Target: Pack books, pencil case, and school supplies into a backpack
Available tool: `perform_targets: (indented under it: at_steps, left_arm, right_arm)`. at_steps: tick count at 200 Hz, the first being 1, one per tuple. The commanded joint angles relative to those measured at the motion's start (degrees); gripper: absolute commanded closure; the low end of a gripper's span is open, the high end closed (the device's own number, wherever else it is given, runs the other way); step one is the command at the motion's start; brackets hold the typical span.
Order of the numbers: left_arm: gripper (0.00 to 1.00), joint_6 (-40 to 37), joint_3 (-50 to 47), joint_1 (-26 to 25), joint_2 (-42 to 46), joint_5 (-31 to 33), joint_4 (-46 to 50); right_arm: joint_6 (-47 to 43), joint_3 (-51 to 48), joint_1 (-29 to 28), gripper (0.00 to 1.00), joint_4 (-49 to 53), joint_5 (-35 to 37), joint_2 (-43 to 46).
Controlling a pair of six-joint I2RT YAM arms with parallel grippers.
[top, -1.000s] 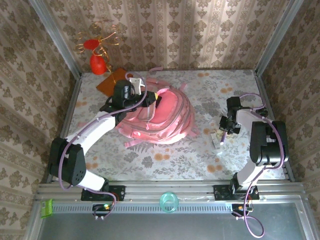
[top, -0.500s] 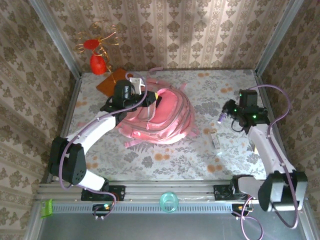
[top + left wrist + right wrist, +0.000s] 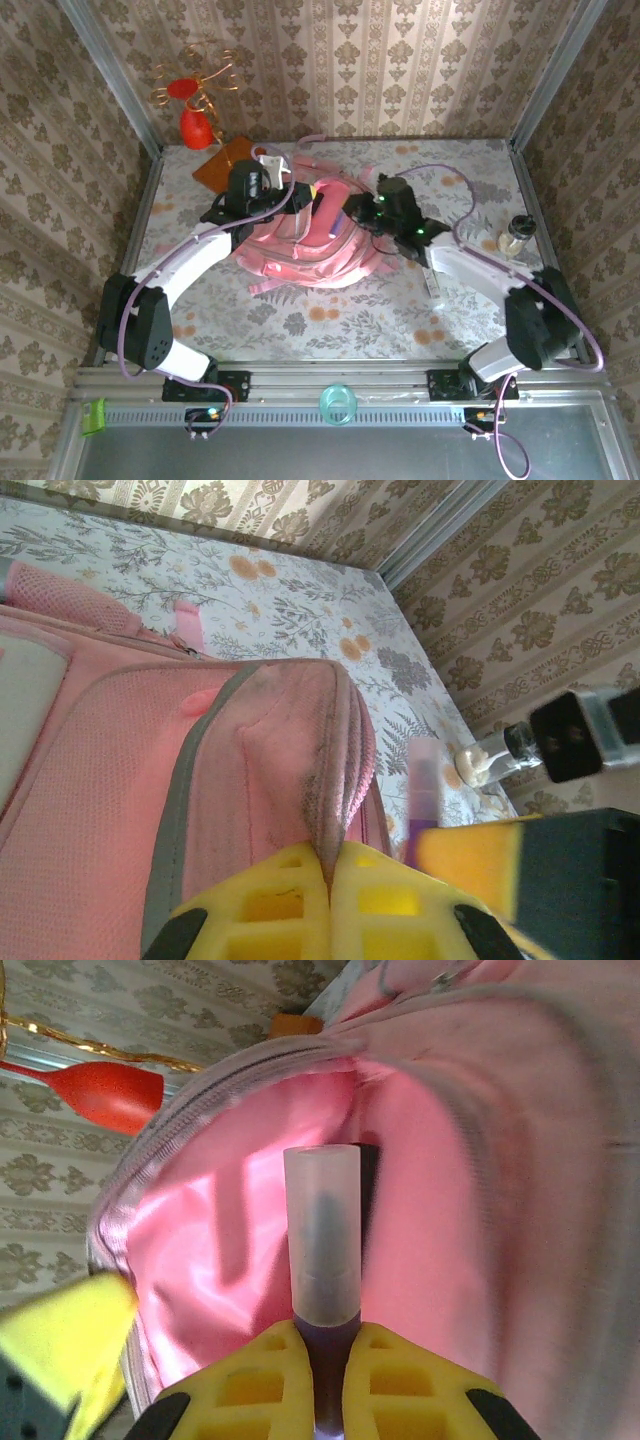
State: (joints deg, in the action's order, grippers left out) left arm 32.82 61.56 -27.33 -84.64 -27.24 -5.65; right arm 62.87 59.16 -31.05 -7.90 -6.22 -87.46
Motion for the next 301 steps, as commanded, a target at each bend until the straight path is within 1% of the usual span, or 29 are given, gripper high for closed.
perform_targets:
  at_steps: [1, 19, 26, 32, 50, 66, 77, 90, 121, 141, 158, 171, 192, 212, 222, 232, 248, 252, 272, 301]
  left_arm:
    - [1.00, -0.04, 1.48, -0.03, 2.23, -0.26, -5.31]
    - [1.00, -0.21, 1.95, -0.11, 2.72, 0.06, -5.01]
    - [1.00, -0.21, 2.13, -0.17, 2.81, 0.12, -4.90]
    - [1.00, -0.26, 2.29, -0.17, 2.92, 0.09, -4.77]
    - [1.00, -0.55, 2.54, -0.20, 3.08, 0.00, -4.57]
    - [1.00, -0.64, 2.40, -0.09, 3.15, 0.17, -4.63]
    - [1.00, -0.80, 2.21, -0.17, 3.08, 0.17, -4.69]
    - [1.00, -0.83, 2.17, -0.07, 3.08, 0.17, -4.76]
    - [1.00, -1.18, 2.20, 0.08, 2.69, 0.55, -4.90]
    - [1.00, -0.90, 2.16, 0.07, 2.07, 0.19, -5.29]
    - [1.00, -0.50, 2.01, 0.08, 1.55, 0.02, -6.02]
    - [1.00, -0.31, 2.00, 0.07, 1.22, -0.09, -6.37]
    - [1.00, -0.17, 2.00, 0.06, 0.73, -0.09, -6.62]
    - [1.00, -0.05, 2.03, 0.04, 0.62, -0.18, -6.59]
    - [1.00, -0.20, 1.97, -0.01, 0.62, -0.09, -6.57]
    - [1.00, -0.34, 1.82, 0.01, 0.67, 0.09, -6.33]
    - [1.00, -0.30, 1.77, 0.08, 0.62, -0.02, -6.29]
    - [1.00, -0.30, 1.74, 0.01, 0.66, -0.09, -6.30]
    - [1.00, -0.56, 1.81, 0.07, 0.87, -0.01, -5.93]
    - [1.00, -0.84, 1.73, 0.00, 1.06, 0.44, -5.86]
  right_arm:
    - [6.81, 3.68, -1.41, 0.92, -4.66, 3.73, -4.88]
    - [7.78, 6.84, -3.06, 0.89, -4.02, 6.17, -8.79]
    - [8.06, 7.86, -3.58, 0.86, -3.89, 7.17, -10.17]
    - [8.28, 8.72, -4.00, 0.81, -3.83, 7.60, -11.24]
    - [7.53, 11.43, -4.11, 0.72, -4.14, 5.46, -14.07]
    - [3.39, 13.45, -3.94, 0.64, -1.61, 3.24, -14.35]
    - [0.68, 12.69, -3.79, 0.61, -0.63, 2.77, -12.50]
    - [-2.03, 10.59, -3.35, 0.60, 0.89, 2.99, -9.46]
    - [-11.45, 3.13, -1.94, 0.56, 8.51, 5.96, 2.66]
    - [-20.09, 0.60, -0.48, 0.47, 22.37, 10.79, 10.40]
    - [-25.45, -1.76, 2.94, 0.37, 34.85, 15.09, 14.20]
    - [-28.03, -4.57, 7.10, 0.31, 41.53, 14.75, 16.37]
    - [-32.09, -8.27, 12.13, 0.19, 46.82, 16.04, 18.11]
    - [-34.39, -9.98, 13.49, 0.10, 48.99, 17.64, 16.16]
    - [-34.50, -10.68, 13.55, 0.06, 48.56, 16.01, 14.12]
    - [-34.30, -10.99, 13.48, 0.05, 48.27, 15.30, 11.55]
    - [-34.35, -10.76, 13.64, 0.04, 48.15, 16.62, 8.12]
    - [-34.46, -10.58, 13.72, 0.04, 48.24, 16.90, 5.86]
    - [-35.48, -9.36, 13.91, 0.04, 48.53, 16.73, 0.99]
    - [-36.44, -7.73, 14.26, 0.10, 48.00, 13.75, -3.40]
